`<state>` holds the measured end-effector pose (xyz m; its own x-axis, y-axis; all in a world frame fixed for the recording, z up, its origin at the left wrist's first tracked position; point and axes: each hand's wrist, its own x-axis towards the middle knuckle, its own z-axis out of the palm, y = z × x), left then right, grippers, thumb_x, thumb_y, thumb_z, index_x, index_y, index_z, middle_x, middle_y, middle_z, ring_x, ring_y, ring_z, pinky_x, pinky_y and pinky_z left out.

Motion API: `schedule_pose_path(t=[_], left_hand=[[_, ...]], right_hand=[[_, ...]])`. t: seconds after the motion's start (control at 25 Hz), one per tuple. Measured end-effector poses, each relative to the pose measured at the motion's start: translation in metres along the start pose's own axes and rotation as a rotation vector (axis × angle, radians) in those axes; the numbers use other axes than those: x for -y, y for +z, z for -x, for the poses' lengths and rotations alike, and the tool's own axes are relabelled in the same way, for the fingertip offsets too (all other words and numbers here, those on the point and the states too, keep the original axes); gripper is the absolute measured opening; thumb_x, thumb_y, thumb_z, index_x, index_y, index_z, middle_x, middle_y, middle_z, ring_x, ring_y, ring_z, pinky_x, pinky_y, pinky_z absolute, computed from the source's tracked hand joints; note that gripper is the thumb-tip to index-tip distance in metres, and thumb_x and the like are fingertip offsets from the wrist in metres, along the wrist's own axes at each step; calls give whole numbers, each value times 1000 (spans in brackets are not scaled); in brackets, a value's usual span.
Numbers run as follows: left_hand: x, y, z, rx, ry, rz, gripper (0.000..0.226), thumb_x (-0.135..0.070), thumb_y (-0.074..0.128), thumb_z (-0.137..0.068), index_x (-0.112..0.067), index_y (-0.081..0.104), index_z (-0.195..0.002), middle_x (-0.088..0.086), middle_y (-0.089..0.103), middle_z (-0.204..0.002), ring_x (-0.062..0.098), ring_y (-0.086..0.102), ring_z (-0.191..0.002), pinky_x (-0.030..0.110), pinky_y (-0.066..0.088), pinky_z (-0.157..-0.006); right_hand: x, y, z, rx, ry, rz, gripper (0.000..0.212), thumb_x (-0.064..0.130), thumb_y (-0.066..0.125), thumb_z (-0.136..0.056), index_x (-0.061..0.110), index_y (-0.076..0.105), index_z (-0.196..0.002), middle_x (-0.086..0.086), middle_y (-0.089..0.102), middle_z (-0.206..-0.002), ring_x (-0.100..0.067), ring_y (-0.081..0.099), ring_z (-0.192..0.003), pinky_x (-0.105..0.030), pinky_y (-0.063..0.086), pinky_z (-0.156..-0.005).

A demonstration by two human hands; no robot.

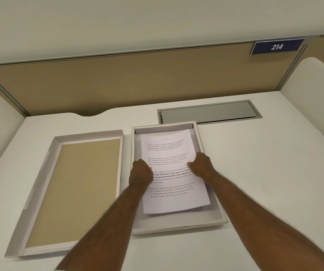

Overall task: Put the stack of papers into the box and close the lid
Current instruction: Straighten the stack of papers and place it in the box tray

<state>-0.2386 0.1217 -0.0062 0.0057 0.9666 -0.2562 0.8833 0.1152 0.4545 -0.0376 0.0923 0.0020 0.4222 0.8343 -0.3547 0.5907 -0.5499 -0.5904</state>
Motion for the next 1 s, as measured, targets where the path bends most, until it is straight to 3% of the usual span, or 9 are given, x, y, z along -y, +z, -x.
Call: schedule_pose_path(t=[0.16,0.36,0.6,0.76,0.88,1.0], left_hand=[[-2,5,4,12,-11,-4,37,-2,49,-91,9,40,-126,26,50,-127,36,55,-114,38,46,-96],[-8,11,10,6,-35,6,64,-4,54,-88,9,23,-143,26,50,-133,39,52,-123,43,46,-100],[-5,12,10,18,-31,174,45,2,52,-88,6,40,-130,22,56,-128,36,58,-115,41,52,-94],[-2,11,10,28,-22,228,41,4,48,-88,6,41,-128,22,54,-129,36,56,-117,39,50,-94],[-1,7,9,19,-30,310,41,5,48,-86,5,42,-126,22,53,-131,35,54,-119,37,48,-95],[-2,-4,12,-50,74,332,47,3,52,-87,5,41,-133,23,49,-139,35,47,-129,30,37,-103]], right_hand=[[-1,4,6,-9,11,-66,35,14,62,-82,-2,56,-113,-19,65,-117,-33,61,-107,-27,44,-74],[-3,6,13,3,12,-135,42,20,68,-81,0,54,-115,-15,66,-119,-30,62,-108,-25,43,-74],[-9,8,22,76,65,-269,62,24,72,-81,2,41,-130,-13,57,-132,-28,55,-118,-31,46,-87],[-11,6,26,117,53,-311,73,26,72,-82,3,31,-138,-11,50,-141,-27,50,-125,-30,41,-92],[-8,4,31,102,-28,-287,73,25,71,-83,4,31,-140,-11,49,-142,-27,49,-128,-28,40,-94],[-1,0,37,78,-227,-212,70,24,68,-86,6,32,-143,-9,45,-147,-26,43,-136,-25,34,-101]])
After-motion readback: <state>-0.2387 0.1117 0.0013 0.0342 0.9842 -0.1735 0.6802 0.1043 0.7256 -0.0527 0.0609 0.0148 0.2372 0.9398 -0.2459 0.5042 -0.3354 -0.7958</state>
